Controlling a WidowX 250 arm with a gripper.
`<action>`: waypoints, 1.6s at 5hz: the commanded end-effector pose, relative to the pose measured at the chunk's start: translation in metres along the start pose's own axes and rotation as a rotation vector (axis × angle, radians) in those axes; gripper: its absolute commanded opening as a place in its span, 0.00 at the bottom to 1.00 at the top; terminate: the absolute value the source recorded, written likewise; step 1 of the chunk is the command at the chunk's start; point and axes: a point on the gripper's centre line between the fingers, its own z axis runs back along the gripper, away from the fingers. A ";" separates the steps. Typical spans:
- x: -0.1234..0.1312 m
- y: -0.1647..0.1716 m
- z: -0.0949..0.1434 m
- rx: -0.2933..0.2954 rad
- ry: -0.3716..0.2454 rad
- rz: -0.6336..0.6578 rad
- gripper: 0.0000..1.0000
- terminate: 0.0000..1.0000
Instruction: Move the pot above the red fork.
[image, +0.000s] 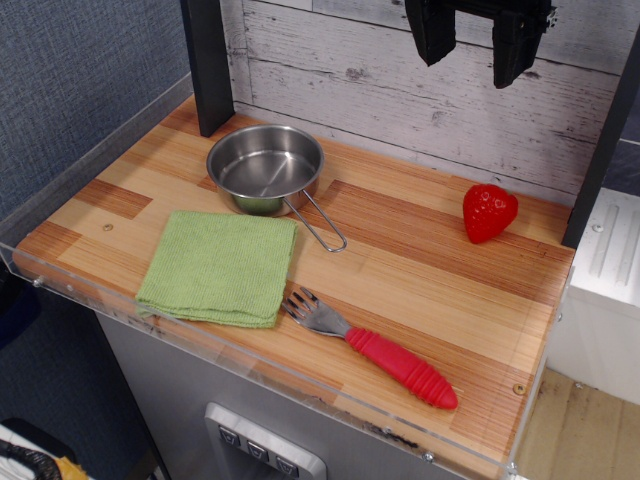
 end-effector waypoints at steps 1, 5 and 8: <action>0.000 0.000 0.000 0.000 0.000 0.000 1.00 0.00; -0.069 0.051 0.007 0.135 -0.149 0.664 1.00 0.00; -0.096 0.109 -0.007 0.321 -0.178 0.965 1.00 0.00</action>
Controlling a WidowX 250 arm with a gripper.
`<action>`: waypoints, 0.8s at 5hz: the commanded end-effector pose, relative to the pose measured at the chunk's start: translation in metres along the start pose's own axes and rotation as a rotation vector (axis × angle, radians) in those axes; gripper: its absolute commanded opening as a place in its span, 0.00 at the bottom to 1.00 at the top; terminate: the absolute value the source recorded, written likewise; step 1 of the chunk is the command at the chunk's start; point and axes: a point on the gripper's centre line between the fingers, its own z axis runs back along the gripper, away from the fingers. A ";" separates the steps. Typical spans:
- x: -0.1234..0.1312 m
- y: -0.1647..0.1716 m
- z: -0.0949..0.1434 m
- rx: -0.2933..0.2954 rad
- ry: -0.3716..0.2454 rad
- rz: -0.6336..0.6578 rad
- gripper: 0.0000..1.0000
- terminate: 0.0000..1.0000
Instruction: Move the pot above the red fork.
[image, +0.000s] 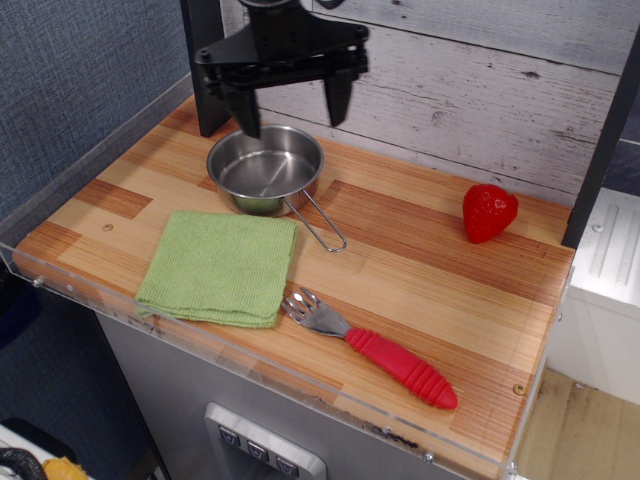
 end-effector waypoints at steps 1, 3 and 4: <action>0.017 0.029 -0.010 0.080 -0.029 0.134 1.00 0.00; 0.022 0.060 -0.031 0.129 -0.027 0.209 1.00 0.00; 0.018 0.067 -0.041 0.149 -0.015 0.252 1.00 0.00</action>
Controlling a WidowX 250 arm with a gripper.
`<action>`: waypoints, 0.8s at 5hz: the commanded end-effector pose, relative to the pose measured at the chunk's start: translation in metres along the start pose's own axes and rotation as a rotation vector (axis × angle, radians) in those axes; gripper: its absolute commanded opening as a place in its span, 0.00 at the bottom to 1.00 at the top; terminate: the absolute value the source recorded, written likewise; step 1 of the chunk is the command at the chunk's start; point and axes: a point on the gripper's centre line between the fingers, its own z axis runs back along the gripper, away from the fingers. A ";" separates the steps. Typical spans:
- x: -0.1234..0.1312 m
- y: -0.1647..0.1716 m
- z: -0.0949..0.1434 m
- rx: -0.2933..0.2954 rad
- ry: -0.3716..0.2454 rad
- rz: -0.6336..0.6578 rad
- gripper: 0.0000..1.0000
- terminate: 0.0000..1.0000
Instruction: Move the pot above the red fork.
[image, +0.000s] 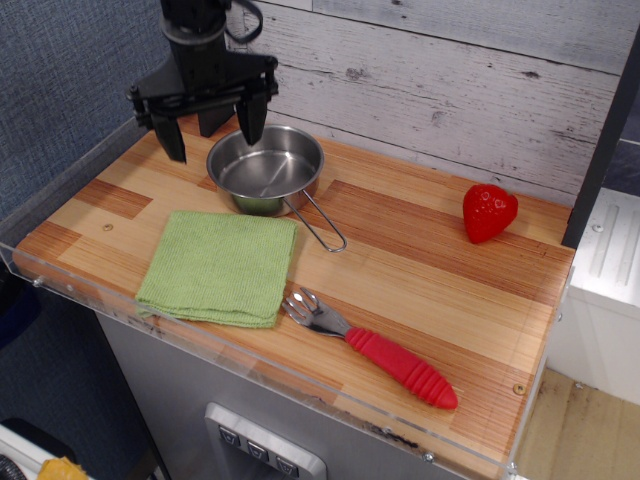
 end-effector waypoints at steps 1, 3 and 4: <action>0.003 0.008 -0.011 0.030 -0.016 0.070 1.00 0.00; 0.003 0.004 -0.030 0.063 -0.007 0.126 1.00 0.00; 0.000 0.001 -0.039 0.078 -0.011 0.154 1.00 0.00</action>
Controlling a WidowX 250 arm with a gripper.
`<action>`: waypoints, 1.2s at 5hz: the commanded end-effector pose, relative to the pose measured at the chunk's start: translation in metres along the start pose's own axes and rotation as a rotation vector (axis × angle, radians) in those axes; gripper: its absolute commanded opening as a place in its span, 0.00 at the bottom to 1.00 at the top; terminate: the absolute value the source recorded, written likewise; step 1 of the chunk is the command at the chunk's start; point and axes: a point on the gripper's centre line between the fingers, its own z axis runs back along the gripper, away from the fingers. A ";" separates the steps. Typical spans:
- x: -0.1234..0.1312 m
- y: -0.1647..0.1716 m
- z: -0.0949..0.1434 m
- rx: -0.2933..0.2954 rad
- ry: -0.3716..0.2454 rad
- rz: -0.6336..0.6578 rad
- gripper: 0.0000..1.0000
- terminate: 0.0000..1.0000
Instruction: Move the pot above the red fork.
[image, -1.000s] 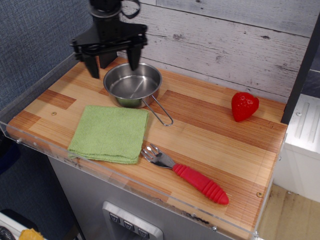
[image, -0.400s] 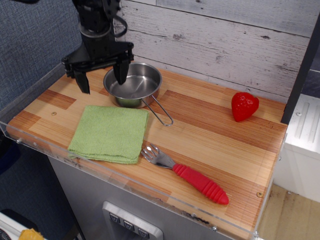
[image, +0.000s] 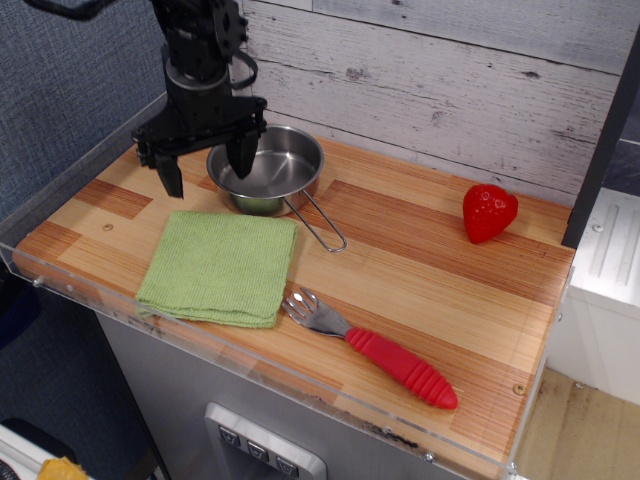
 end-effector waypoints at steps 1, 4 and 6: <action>-0.004 -0.011 -0.002 -0.023 -0.031 0.033 0.00 0.00; -0.010 -0.028 -0.004 -0.063 -0.007 -0.034 0.00 0.00; -0.008 -0.032 0.006 -0.086 -0.038 -0.044 0.00 0.00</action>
